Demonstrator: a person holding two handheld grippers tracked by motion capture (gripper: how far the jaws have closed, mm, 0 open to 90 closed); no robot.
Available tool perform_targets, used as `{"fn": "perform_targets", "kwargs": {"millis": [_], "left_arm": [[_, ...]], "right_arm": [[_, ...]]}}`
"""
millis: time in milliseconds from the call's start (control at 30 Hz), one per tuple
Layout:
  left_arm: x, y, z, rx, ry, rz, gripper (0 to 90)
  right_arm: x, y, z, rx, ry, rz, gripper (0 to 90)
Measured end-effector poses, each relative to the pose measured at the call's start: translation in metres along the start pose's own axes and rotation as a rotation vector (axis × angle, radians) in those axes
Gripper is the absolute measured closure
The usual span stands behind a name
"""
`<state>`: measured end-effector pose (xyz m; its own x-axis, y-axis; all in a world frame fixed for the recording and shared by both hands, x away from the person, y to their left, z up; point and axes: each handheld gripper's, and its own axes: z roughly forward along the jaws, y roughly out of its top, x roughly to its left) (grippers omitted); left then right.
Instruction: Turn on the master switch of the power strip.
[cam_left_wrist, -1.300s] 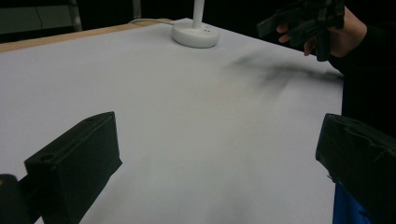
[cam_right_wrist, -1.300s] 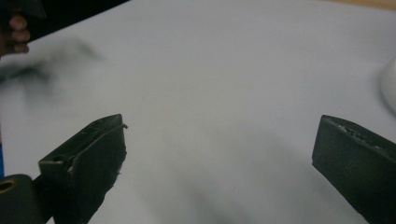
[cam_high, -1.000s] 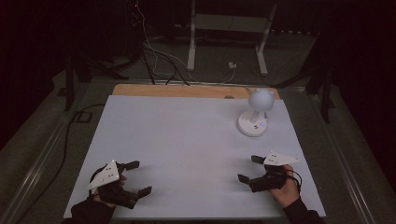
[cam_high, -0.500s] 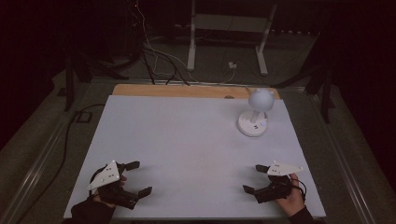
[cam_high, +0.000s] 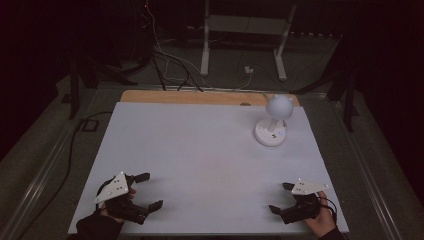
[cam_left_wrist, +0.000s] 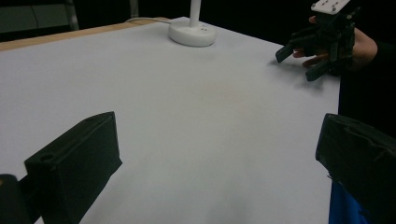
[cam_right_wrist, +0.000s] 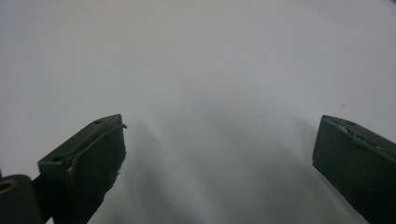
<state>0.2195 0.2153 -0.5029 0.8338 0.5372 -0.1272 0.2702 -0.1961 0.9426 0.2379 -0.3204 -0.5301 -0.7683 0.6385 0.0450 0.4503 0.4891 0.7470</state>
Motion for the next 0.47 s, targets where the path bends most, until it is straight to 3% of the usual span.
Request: {"fn": "perform_targets", "kwargs": {"millis": [467], "left_arm": [[0.0006,-0.0001,0.0003,0.000,-0.001,-0.002,0.3]], "right_arm": [[-0.0016,0.0016,-0.0001,-0.015,0.010,0.011,2.2]]}}
